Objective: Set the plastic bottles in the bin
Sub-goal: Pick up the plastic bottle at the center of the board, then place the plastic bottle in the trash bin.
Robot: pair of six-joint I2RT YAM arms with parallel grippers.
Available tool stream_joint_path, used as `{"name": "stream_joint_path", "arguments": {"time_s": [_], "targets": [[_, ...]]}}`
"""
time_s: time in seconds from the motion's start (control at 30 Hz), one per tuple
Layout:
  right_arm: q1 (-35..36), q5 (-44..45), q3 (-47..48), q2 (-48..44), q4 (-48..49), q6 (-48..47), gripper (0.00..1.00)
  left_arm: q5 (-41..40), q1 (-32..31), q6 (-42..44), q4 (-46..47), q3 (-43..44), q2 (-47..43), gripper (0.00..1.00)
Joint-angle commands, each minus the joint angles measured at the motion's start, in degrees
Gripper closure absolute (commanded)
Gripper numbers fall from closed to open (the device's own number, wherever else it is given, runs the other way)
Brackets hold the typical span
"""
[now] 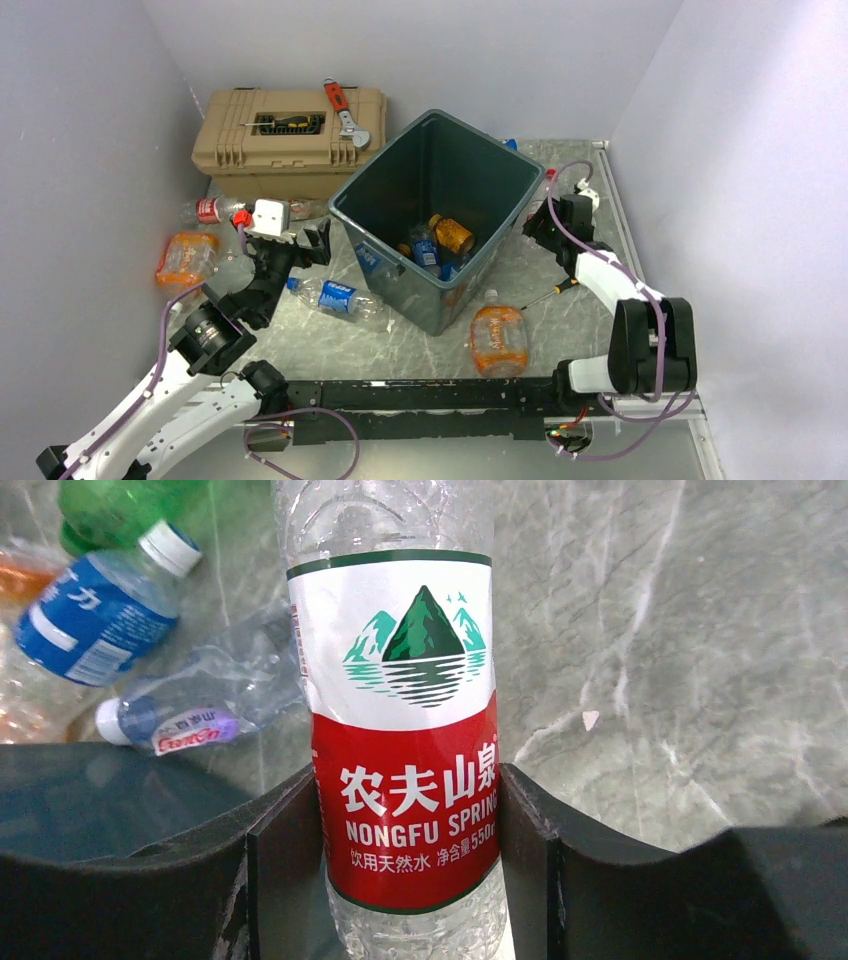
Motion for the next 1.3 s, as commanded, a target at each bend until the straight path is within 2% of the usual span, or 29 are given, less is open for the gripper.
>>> {"name": "stream_joint_path", "arguments": {"time_s": [0.0,0.27,0.67,0.77,0.9,0.97,1.13,1.27], "targets": [[-0.18,6.54,-1.47,-6.50,0.54,2.58,0.65,-0.92,-0.23,0.95,1.64,0.60,0.34,0.07],[-0.02,13.16,-2.74,-19.84,-4.96,5.48,0.68,-1.50,-0.21,0.80,1.46,0.64,0.48,0.07],[0.86,12.15,0.98,-39.81,-13.90,7.43,0.69,-1.96,-0.21,1.12,1.87,0.42,-0.78,0.07],[0.97,9.65,2.37,-45.93,-15.56,7.42,0.69,-2.31,-0.19,1.10,1.76,0.44,-0.72,0.07],[1.08,0.64,7.90,-50.98,-18.43,5.21,0.69,-3.12,-0.16,1.29,1.98,0.47,-1.41,0.08],[1.10,-7.15,9.94,-52.82,-17.90,3.11,0.69,-3.57,-0.18,1.48,2.54,0.31,-2.36,0.10],[1.89,-31.53,10.57,-57.10,-9.67,3.34,0.68,-2.95,-0.16,1.58,6.45,-1.13,-6.26,0.08],[2.59,-44.22,5.45,-59.18,5.09,13.65,0.68,2.31,-0.09,-2.33,5.83,2.82,-5.67,0.07]]}}
